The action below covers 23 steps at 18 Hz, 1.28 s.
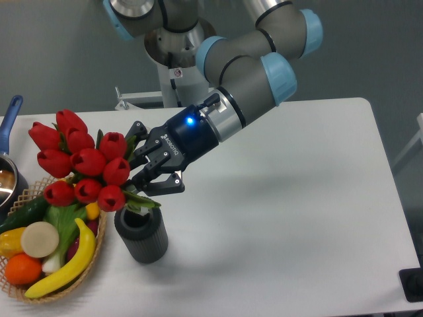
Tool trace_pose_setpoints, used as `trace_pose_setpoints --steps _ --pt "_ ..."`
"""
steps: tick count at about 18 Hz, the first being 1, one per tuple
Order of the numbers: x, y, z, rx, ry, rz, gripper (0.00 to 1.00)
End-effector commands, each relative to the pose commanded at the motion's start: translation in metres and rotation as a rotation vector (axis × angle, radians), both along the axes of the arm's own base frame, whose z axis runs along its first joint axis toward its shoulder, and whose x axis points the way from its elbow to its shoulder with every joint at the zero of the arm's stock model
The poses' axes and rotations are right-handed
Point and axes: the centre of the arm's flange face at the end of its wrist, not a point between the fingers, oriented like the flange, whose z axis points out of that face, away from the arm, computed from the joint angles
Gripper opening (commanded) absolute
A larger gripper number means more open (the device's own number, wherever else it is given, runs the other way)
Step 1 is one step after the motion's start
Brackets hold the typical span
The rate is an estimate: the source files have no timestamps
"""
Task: Insert the flowers into the vase
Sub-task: 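Lower the tulip stems into the vase opening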
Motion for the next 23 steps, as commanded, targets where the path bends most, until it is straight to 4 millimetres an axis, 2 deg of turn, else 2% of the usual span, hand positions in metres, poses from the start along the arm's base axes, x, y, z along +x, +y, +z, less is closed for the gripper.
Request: trace_pose_setpoints --steps 5,11,18,23 --pt "-0.005 0.006 -0.023 -0.016 -0.022 -0.006 0.33" --pt "-0.003 0.005 -0.034 -0.031 -0.039 -0.006 0.33" --pt "0.006 -0.003 -0.069 -0.064 -0.078 -0.010 0.33" --pt "0.007 -0.004 -0.078 -0.074 -0.093 -0.009 0.33"
